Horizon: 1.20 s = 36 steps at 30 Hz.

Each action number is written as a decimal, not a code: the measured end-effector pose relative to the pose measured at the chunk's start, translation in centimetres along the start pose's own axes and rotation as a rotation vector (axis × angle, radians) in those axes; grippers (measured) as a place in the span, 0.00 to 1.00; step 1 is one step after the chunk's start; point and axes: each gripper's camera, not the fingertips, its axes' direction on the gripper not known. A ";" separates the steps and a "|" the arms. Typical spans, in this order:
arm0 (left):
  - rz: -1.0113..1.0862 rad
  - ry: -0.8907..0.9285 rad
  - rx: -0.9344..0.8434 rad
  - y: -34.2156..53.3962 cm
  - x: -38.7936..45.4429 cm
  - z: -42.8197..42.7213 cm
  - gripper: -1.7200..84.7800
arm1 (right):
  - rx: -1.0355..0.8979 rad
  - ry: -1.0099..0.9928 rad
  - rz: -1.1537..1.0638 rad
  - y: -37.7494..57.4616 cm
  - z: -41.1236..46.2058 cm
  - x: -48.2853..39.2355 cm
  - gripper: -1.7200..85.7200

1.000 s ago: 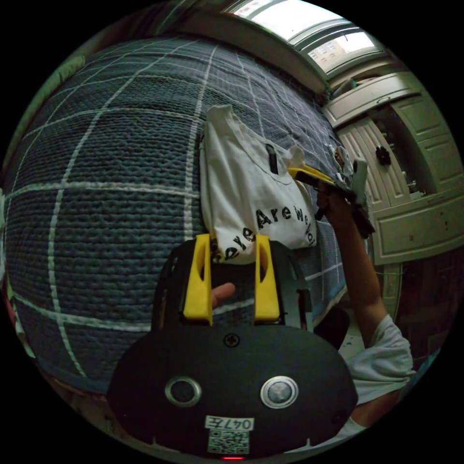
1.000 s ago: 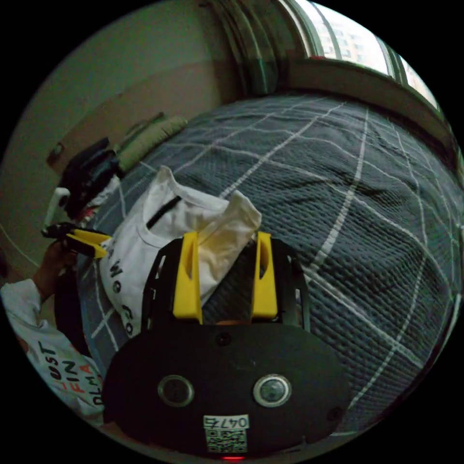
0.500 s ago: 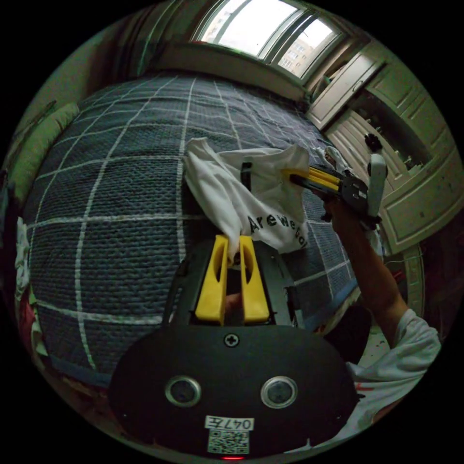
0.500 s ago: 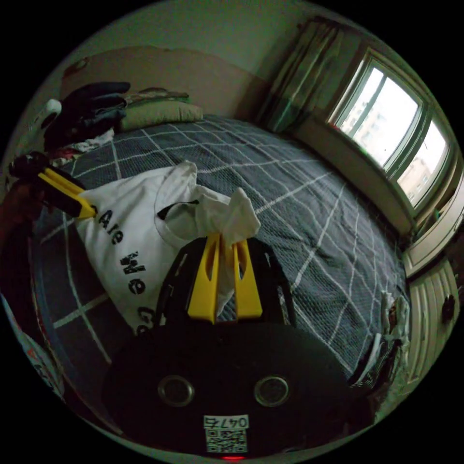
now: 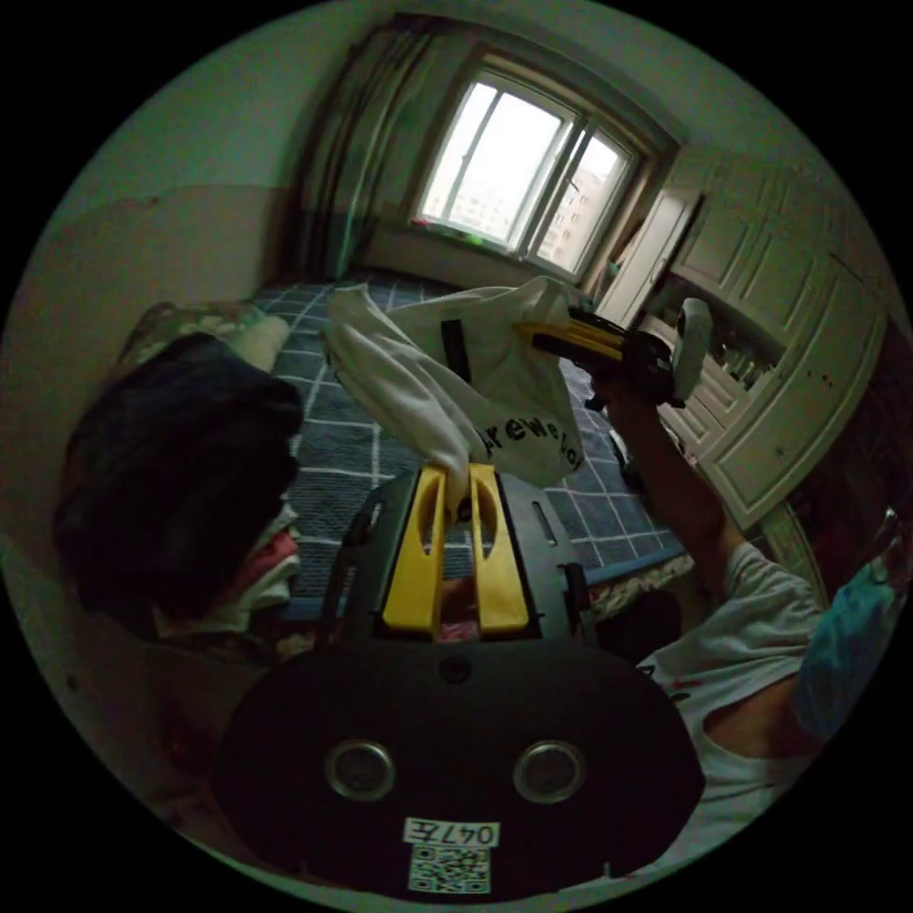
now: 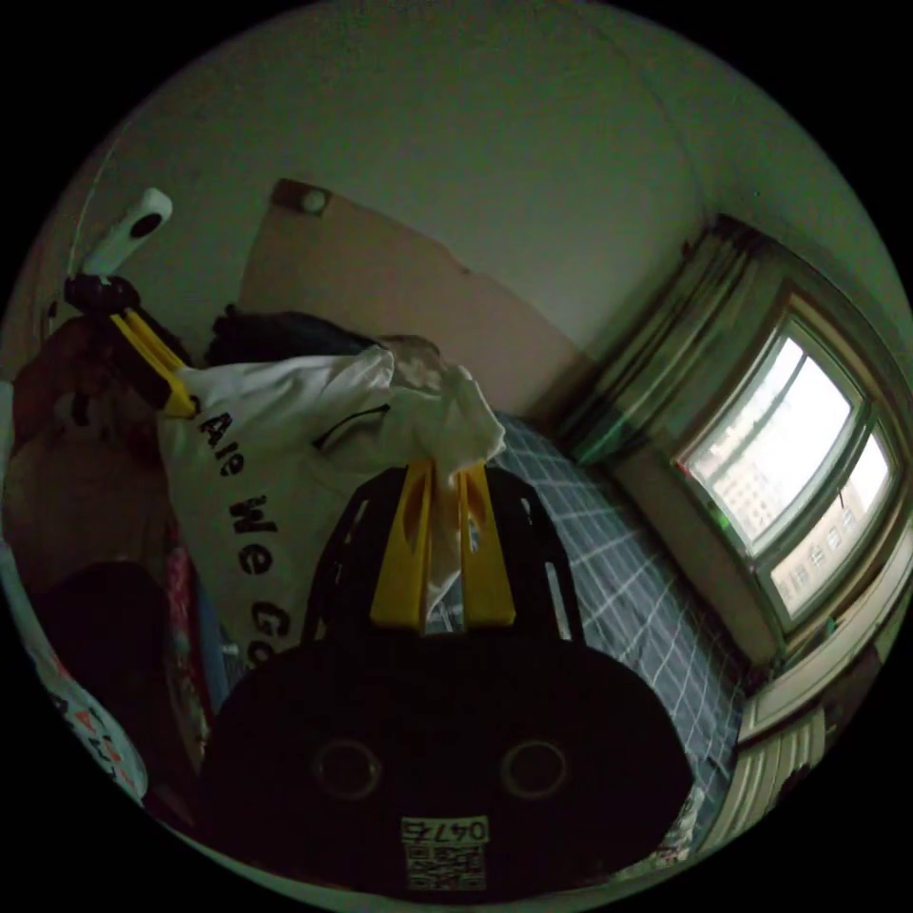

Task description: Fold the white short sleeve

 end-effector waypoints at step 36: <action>-0.339 -0.502 -0.041 -0.4 -27.9 -24.0 0.01 | -0.084 -0.490 0.078 -30.3 24.6 -20.3 0.03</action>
